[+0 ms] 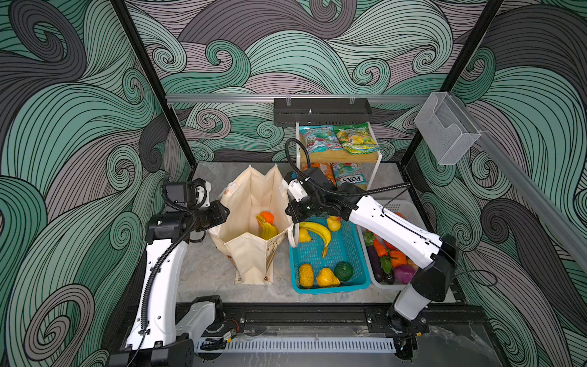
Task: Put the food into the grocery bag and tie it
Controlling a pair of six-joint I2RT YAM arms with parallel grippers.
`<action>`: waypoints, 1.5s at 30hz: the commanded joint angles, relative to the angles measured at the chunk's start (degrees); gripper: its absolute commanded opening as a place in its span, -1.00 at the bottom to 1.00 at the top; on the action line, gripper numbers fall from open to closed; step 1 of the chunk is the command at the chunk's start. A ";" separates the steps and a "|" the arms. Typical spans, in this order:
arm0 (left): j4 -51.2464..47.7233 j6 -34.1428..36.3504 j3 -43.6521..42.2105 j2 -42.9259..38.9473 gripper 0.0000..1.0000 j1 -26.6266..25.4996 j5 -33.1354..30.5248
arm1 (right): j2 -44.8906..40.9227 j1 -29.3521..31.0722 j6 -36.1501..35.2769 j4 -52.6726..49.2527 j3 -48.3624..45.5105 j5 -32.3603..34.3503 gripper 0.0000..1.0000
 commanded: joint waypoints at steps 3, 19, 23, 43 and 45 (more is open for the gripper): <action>0.82 1.44 6.27 0.95 0.22 0.52 -5.78 | 1.20 -0.21 -1.84 0.03 2.30 2.16 -1.00; -0.68 3.19 6.63 8.15 -0.62 -2.71 -11.20 | 2.57 -0.74 -1.82 0.21 2.64 2.58 -1.00; 1.92 2.06 5.01 7.03 -1.00 -2.83 -9.52 | 2.28 -0.91 -1.98 0.82 2.64 3.71 -1.00; 13.08 1.40 -7.17 1.07 -1.00 -2.55 -10.49 | -22.22 -6.67 2.86 12.37 -10.98 13.83 0.99; 13.05 1.96 -7.87 0.60 -1.00 -2.55 -10.50 | -26.57 -9.59 3.70 12.92 -12.95 14.10 0.98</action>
